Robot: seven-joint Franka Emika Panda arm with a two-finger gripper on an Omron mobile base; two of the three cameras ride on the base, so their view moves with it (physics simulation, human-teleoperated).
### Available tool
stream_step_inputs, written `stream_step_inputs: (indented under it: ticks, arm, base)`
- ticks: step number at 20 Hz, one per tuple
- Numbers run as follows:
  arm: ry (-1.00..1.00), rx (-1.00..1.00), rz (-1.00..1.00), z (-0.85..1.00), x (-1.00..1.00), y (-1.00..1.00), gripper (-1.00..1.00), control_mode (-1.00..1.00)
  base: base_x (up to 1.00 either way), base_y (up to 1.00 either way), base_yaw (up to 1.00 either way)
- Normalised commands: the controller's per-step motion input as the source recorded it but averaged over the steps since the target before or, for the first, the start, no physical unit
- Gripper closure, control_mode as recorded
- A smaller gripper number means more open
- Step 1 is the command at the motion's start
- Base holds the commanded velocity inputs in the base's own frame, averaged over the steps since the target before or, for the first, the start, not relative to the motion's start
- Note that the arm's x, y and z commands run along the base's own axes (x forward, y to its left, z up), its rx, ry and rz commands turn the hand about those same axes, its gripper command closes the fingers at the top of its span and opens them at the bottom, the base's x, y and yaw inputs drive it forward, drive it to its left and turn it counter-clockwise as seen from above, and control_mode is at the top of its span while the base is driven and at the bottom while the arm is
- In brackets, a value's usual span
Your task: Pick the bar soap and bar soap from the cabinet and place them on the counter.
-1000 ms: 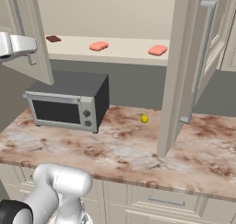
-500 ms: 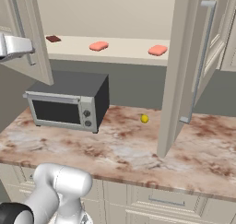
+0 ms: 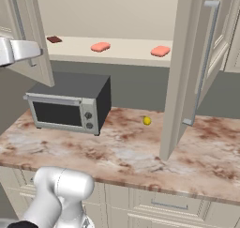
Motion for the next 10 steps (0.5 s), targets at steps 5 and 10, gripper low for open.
stream_step_inputs:
  ticks: [5,10]
  arm:
    - [0.0,0.06,0.16,0.06,-0.12,-0.47,-1.0,-1.0]
    - [0.0,0.1,0.24,0.0,-0.02,-0.47,-1.0,-1.0]
  base:
    - [0.0,0.0,0.0]
    - [0.0,0.0,0.0]
